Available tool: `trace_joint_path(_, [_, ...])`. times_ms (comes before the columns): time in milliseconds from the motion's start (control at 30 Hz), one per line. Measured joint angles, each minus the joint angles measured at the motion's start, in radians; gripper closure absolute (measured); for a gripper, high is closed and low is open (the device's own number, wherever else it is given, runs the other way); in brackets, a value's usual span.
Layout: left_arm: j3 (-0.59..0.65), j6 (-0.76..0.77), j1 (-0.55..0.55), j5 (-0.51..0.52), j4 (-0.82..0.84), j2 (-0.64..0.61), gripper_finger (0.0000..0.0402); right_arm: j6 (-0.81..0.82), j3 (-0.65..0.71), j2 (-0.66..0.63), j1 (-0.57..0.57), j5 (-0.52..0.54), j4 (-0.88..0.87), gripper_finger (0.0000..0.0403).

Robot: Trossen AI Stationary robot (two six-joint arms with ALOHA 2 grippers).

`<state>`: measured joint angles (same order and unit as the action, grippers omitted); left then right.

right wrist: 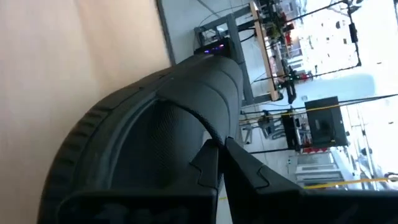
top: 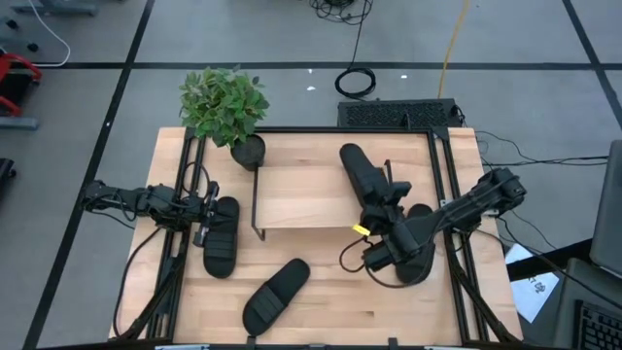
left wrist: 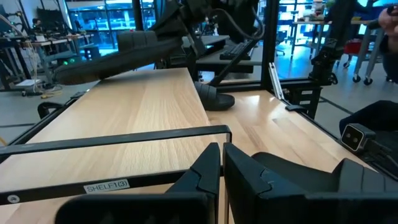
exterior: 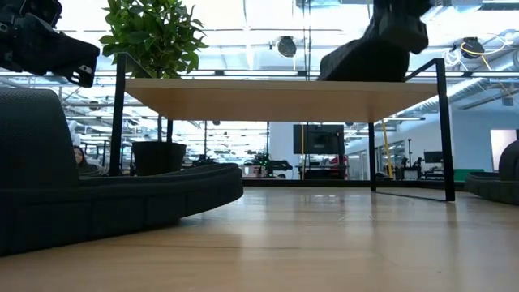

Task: Pick and place slides into the shelf
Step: Put the black slide on the shelf

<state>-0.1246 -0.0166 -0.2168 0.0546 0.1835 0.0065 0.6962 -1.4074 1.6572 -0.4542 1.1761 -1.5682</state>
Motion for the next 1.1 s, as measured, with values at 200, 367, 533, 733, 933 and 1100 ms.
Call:
trace_joint_path(200, [0.0, -0.004, 0.0, 0.0, 0.004, 0.0, 0.0376, 0.013, 0.012, 0.031, -0.006, -0.072, -0.001, 0.0403])
trace_joint_path(367, [0.0, -0.004, 0.0, 0.0, 0.006, 0.0, 0.0376, 0.027, 0.011, 0.031, -0.018, -0.126, -0.002, 0.0401])
trace_joint_path(533, [0.0, -0.004, 0.0, 0.0, 0.007, 0.0, 0.0376, 0.026, 0.011, 0.032, -0.031, -0.171, -0.001, 0.0397])
trace_joint_path(733, [0.0, -0.012, 0.0, 0.0, 0.007, 0.0, 0.0376, 0.014, 0.011, 0.031, -0.032, -0.28, 0.024, 0.0381])
trace_joint_path(933, [0.0, -0.014, 0.0, 0.0, 0.007, 0.0, 0.0376, -0.025, 0.011, 0.031, -0.033, -0.318, 0.057, 0.0351])
trace_joint_path(1100, [0.0, -0.014, 0.0, 0.0, 0.008, 0.0, 0.0376, -0.051, 0.011, 0.03, -0.037, -0.319, 0.06, 0.029])
